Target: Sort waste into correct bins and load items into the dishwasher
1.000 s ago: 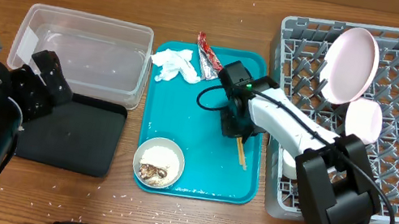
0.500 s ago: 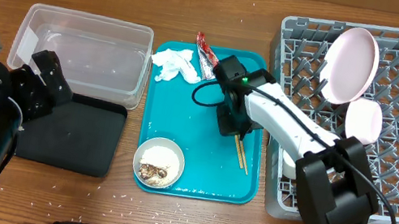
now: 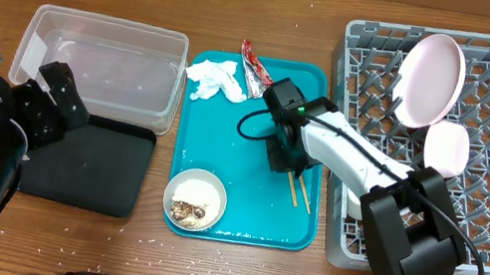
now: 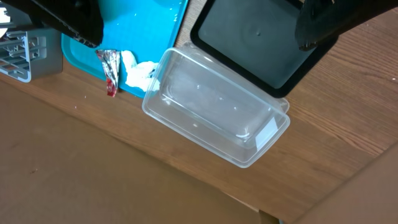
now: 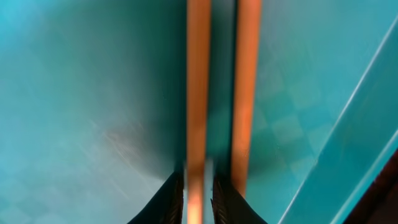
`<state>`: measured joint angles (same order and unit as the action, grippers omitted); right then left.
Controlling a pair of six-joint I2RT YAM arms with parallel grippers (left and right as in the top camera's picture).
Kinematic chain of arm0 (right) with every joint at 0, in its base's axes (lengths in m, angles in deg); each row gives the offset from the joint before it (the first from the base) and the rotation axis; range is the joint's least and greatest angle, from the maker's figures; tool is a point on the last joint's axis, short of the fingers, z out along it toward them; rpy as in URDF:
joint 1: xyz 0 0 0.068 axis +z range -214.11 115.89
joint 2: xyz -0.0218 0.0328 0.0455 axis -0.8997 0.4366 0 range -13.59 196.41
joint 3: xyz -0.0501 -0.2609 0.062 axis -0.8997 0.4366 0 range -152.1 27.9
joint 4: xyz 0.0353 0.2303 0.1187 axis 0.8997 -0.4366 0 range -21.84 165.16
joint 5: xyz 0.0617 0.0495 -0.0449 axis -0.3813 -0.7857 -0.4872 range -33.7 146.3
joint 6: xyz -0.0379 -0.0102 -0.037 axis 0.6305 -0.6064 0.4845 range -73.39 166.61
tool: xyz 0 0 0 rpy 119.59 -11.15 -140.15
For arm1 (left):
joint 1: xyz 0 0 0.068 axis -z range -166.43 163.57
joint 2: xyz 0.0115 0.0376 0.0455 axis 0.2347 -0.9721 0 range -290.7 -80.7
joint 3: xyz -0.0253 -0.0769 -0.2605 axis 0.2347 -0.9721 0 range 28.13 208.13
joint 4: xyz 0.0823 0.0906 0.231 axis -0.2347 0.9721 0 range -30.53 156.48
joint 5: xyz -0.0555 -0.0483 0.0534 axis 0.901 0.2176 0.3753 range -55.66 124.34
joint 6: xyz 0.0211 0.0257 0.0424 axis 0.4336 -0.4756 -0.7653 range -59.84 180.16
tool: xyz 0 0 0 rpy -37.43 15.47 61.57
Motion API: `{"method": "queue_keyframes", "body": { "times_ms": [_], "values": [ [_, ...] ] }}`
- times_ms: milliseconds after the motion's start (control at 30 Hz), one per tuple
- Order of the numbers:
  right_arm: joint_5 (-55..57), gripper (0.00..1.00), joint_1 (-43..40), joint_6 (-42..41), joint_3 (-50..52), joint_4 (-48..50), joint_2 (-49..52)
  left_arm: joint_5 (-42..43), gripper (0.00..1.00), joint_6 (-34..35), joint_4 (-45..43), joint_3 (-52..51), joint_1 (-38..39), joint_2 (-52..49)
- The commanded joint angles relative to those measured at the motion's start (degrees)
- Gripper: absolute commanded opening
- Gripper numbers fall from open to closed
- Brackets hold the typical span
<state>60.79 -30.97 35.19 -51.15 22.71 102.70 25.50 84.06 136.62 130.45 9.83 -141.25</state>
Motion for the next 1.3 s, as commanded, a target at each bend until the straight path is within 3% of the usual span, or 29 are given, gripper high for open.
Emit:
{"method": "queue_keyframes", "body": {
  "times_ms": [0, 67, 133, 333, 633, 933, 1167, 1200, 1233, 1267],
  "values": [
    [0.1, 0.18, 0.1, 1.2, 1.7, 1.2, 0.0, -0.6, 1.00, 0.7, -0.2, 0.7, 0.3, -0.2],
    [-1.0, 0.15, 0.1, 1.5, 1.7, 0.9, 0.0, -0.6, 1.00, 0.7, -0.2, 0.7, 0.3, -0.2],
    [-3.3, 0.04, 0.1, 2.3, 1.7, 0.0, 0.0, -0.6, 1.00, 0.7, -0.2, 0.7, 0.3, -0.2],
    [-3.6, 0.04, 0.0, -0.5, -2.7, -5.7, -2.3, -0.6, 1.00, 0.7, -0.2, 0.7, 0.3, -0.2],
    [-0.9, 0.04, -5.0, -4.7, -17.4, -14.5, -15.0, -0.6, 1.00, 0.7, -0.2, 0.7, 0.3, -0.2],
    [7.9, 0.04, -15.7, 8.8, -14.7, -5.9, -12.7, -0.6, 1.00, 0.7, -0.2, 0.7, 0.3, -0.2],
    [5.7, 0.04, -18.0, 9.7, -13.9, -7.7, -8.5, -0.6, 1.00, 0.7, -0.2, 0.7, 0.3, -0.2],
    [5.8, 0.04, -17.6, 9.7, -14.1, -8.2, -8.7, -0.6, 1.00, 0.7, -0.2, 0.7, 0.3, -0.2],
    [5.7, 0.23, -16.7, 9.7, -14.6, -9.8, -9.0, -0.6, 1.00, 0.7, -0.2, 0.7, 0.3, -0.2],
    [5.7, 0.25, -15.9, 8.4, -15.0, -10.9, -9.4, -0.6, 1.00, 0.7, -0.2, 0.7, 0.3, -0.2]
  ]
}}
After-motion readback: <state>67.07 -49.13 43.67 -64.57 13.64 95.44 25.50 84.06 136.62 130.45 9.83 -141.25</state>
